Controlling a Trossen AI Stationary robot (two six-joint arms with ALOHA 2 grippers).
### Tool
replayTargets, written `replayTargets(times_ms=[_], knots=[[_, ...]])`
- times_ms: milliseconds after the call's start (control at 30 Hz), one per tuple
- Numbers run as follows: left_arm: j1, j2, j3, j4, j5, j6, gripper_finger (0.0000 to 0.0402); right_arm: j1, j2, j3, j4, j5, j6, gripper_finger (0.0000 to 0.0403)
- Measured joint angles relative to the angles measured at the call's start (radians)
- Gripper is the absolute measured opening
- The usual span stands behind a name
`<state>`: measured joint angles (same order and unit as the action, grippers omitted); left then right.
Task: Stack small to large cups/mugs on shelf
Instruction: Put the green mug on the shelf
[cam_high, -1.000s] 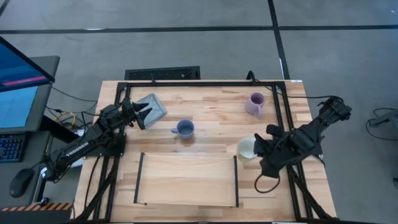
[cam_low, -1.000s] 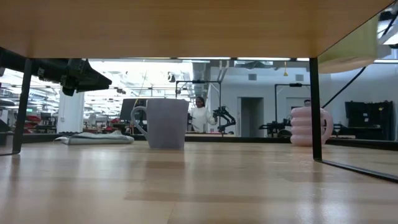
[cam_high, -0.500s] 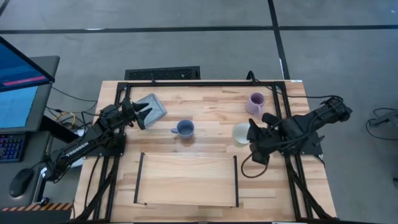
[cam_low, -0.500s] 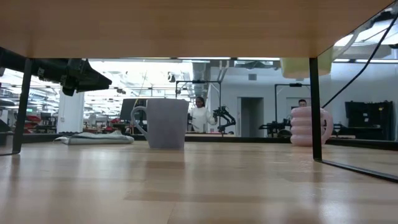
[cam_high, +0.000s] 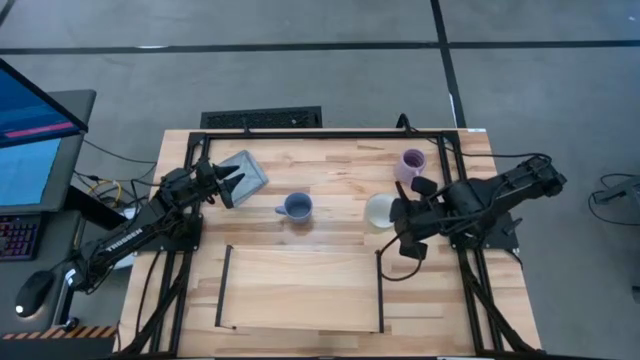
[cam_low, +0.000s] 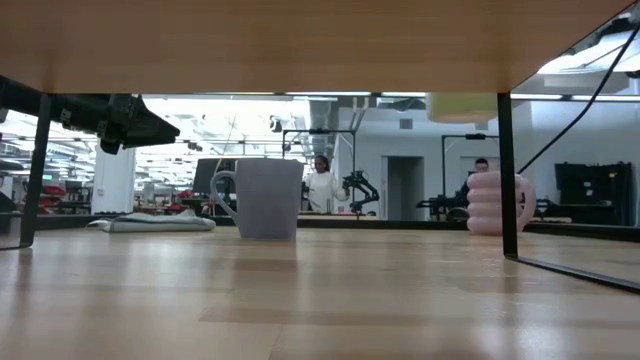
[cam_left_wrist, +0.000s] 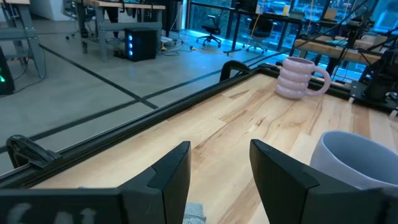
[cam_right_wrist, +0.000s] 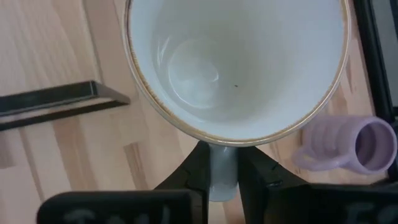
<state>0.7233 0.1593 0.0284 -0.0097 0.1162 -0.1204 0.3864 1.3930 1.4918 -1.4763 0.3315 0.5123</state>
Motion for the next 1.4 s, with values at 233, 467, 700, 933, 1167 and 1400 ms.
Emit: replayTargets(times_ms=[233, 467, 700, 933, 1167, 1400], knots=[[0.0, 0.0, 0.0, 0.0, 0.0, 0.0, 0.0156, -0.012, 0.002, 0.046, 0.064, 0.007, -0.061, 0.0066], [0.0, 0.003, 0.0, 0.0, 0.0, 0.0, 0.0156, -0.005, 0.003, 0.126, 0.155, -0.001, -0.079, 0.0066], [0.0, 0.005, 0.0, 0.0, 0.001, 0.0, 0.0156, 0.047, 0.017, 0.13, 0.205, -0.016, -0.078, 0.0066], [0.0, 0.005, 0.0, 0.0, 0.001, 0.0, 0.0156, 0.092, 0.111, 0.152, 0.228, -0.048, -0.077, 0.0066], [0.0, 0.016, 0.0, 0.0, 0.005, 0.0, 0.0156, 0.133, 0.19, 0.263, 0.193, -0.065, -0.063, 0.0066], [0.0, 0.031, 0.0, 0.0, 0.006, 0.0, 0.0156, 0.168, 0.291, 0.38, 0.102, -0.07, 0.038, 0.0066]])
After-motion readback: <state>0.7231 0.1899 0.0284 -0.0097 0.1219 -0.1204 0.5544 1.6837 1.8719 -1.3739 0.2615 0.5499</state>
